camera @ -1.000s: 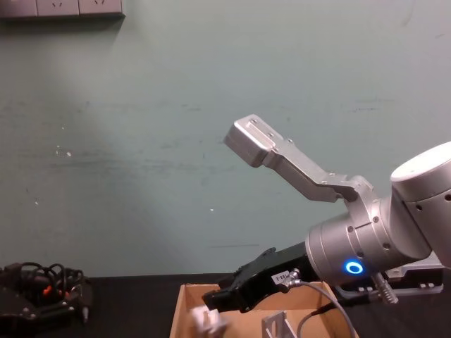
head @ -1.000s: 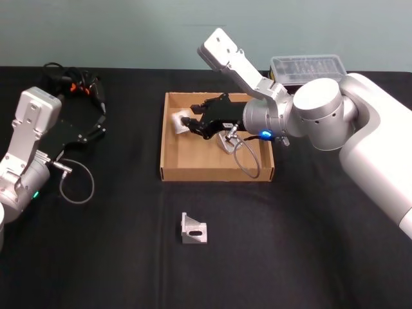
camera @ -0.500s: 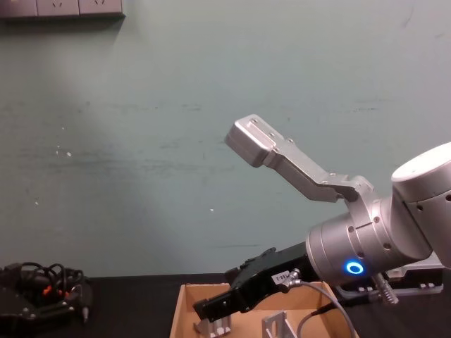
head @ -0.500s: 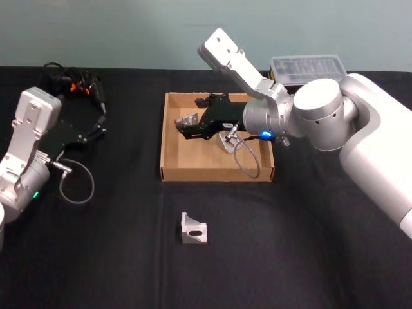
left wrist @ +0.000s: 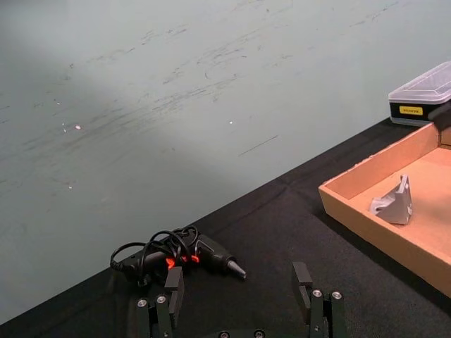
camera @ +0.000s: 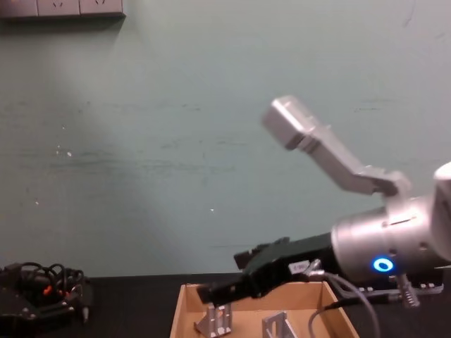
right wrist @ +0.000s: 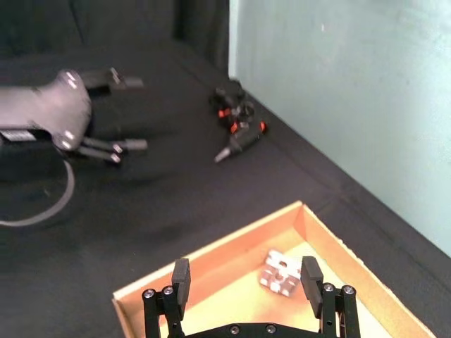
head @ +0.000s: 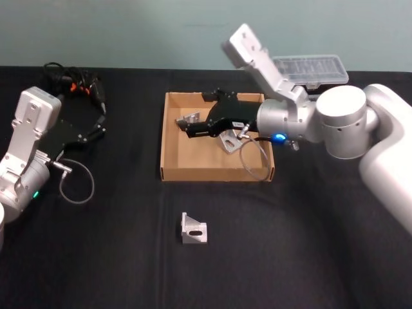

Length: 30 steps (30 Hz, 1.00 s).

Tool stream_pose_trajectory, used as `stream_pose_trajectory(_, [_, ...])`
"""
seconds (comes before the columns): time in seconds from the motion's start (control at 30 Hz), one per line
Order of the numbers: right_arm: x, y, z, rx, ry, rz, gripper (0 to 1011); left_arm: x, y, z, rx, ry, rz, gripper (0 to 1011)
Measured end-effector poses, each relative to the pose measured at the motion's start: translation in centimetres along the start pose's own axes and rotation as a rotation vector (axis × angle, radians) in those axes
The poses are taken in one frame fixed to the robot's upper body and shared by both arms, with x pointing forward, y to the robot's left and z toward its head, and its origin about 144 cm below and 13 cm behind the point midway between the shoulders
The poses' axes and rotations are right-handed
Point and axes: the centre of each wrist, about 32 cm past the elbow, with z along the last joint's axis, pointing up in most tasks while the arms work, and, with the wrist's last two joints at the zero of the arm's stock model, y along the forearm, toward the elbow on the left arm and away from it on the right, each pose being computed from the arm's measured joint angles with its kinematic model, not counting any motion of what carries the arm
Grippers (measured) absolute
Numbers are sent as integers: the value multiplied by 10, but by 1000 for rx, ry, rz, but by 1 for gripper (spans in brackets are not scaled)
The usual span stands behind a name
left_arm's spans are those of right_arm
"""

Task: Use one hand to pick up the angle iron from the table and place it into the box.

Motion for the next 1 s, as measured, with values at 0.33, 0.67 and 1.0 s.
stream_pose_trajectory(0.33, [-13,-43,-13,120,29,102,1003,0,0,0,0,0,0,1000])
stream_pose_trajectory(0.67, [-35,-73,-37,111,-2,236,1003,0,0,0,0,0,0,1000])
stream_pose_trajectory(1.0, [-54,-79,-53,52,-46,405,1003,0,0,0,0,0,0,1000])
